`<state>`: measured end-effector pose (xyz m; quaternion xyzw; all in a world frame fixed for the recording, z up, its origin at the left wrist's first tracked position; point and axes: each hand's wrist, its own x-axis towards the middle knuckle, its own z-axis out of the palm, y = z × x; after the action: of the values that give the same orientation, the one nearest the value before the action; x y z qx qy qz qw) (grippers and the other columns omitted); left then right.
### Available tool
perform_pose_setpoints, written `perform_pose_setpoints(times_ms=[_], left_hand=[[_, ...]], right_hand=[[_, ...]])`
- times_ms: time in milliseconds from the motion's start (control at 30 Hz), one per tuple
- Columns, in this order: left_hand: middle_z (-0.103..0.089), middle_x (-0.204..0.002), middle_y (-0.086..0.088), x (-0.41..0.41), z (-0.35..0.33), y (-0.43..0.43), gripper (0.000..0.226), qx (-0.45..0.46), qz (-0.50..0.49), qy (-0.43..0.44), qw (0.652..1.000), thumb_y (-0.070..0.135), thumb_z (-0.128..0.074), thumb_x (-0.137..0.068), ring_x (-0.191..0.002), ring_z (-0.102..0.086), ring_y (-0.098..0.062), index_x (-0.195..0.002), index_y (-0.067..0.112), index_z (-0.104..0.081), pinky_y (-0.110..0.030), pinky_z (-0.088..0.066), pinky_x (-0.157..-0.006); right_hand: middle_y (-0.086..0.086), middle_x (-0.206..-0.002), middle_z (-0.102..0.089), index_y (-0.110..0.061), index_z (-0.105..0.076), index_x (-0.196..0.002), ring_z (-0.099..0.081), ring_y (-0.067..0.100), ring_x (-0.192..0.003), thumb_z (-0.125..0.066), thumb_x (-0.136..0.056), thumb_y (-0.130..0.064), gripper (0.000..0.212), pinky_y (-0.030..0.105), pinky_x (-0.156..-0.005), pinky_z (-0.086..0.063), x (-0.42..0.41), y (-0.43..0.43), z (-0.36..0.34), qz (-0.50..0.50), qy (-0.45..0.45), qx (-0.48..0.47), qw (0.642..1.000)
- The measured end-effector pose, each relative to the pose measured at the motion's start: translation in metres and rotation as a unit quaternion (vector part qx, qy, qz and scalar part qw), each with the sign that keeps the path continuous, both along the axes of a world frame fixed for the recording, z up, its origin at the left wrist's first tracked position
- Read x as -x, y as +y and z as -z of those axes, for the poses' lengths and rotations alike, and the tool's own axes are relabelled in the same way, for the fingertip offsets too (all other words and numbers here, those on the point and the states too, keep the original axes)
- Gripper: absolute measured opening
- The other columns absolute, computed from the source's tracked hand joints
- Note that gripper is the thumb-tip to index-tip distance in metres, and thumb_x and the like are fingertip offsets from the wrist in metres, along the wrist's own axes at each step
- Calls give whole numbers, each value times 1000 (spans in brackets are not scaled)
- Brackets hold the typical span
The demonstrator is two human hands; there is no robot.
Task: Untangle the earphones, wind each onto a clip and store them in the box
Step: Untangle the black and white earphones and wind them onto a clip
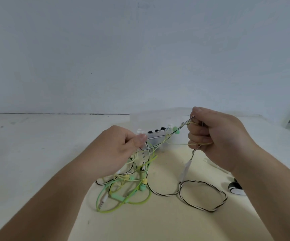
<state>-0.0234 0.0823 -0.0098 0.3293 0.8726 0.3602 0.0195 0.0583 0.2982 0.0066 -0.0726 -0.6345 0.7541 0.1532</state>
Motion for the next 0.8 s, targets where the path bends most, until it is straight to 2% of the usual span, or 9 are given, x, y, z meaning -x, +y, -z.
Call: perform_pose_setpoints(times_ms=[100,167,200,300,367,500,633,700,800], left_hand=[[-51,-50,2,4,4,1,72,13,-47,11,999,62,-30,-96,-44,-47,-11,-73,5,-69,-30,-48,-58],[-68,-57,1,6,6,0,73,-4,-81,-2,997,59,-29,-98,-54,-64,-13,-58,11,-67,-32,-52,-66],[-70,-59,0,8,7,0,68,-2,-91,-9,996,56,-35,-99,-56,-66,-15,-55,18,-68,-29,-50,-64],[-51,-50,4,8,10,0,40,47,-91,-10,995,45,-62,-89,-44,-44,-14,-66,13,-71,-23,-37,-51],[-45,-48,5,7,10,0,28,50,-70,-19,996,36,-70,-84,-43,-38,-13,-70,12,-71,-20,-33,-46],[-45,-45,13,5,2,-1,20,-52,-57,-53,996,25,-66,-92,-41,-37,-6,-74,17,-70,-15,-33,-44],[-41,-68,-7,4,-5,0,33,-176,-65,-150,971,30,-52,-99,-67,-37,-23,-71,14,-62,-37,-34,-68],[-43,-71,-9,2,-6,2,35,-206,-66,-179,960,32,-52,-100,-67,-41,-24,-76,7,-58,-41,-37,-70],[-50,-67,-7,2,-6,4,25,-254,-84,-203,942,25,-61,-96,-64,-49,-23,-77,10,-61,-39,-46,-67]], right_hand=[[-3,-56,-24,-17,-39,-69,-16,16,-48,-50,-101,-22,34,24,-44,-35,-1,-1,0,-10,2,-11,1000],[-2,-57,-23,-17,-38,-71,-16,15,-49,-50,-101,-21,32,24,-44,-34,-1,-1,0,-17,2,-15,1000],[-2,-57,-22,-18,-38,-72,-15,15,-49,-50,-101,-21,32,24,-45,-34,-1,-1,0,-21,1,-18,1000],[-2,-58,-20,-18,-37,-71,-14,16,-51,-50,-101,-22,32,24,-45,-33,0,-3,1,-31,-1,-26,999],[-2,-58,-20,-17,-37,-70,-13,16,-51,-49,-101,-22,34,24,-45,-32,0,-4,1,-31,-5,-28,999],[-2,-57,-22,-17,-40,-70,-14,16,-50,-50,-101,-23,34,25,-45,-34,0,-2,1,-12,-11,-23,1000],[-3,-54,-24,-17,-41,-68,-16,16,-48,-50,-102,-23,36,25,-45,-35,1,0,2,9,-25,-26,999],[-3,-55,-25,-17,-41,-68,-16,16,-48,-51,-101,-23,35,25,-45,-35,2,0,3,11,-28,-27,999],[-2,-56,-24,-16,-43,-68,-15,16,-50,-51,-101,-22,35,26,-46,-36,2,0,2,10,-25,-22,999]])
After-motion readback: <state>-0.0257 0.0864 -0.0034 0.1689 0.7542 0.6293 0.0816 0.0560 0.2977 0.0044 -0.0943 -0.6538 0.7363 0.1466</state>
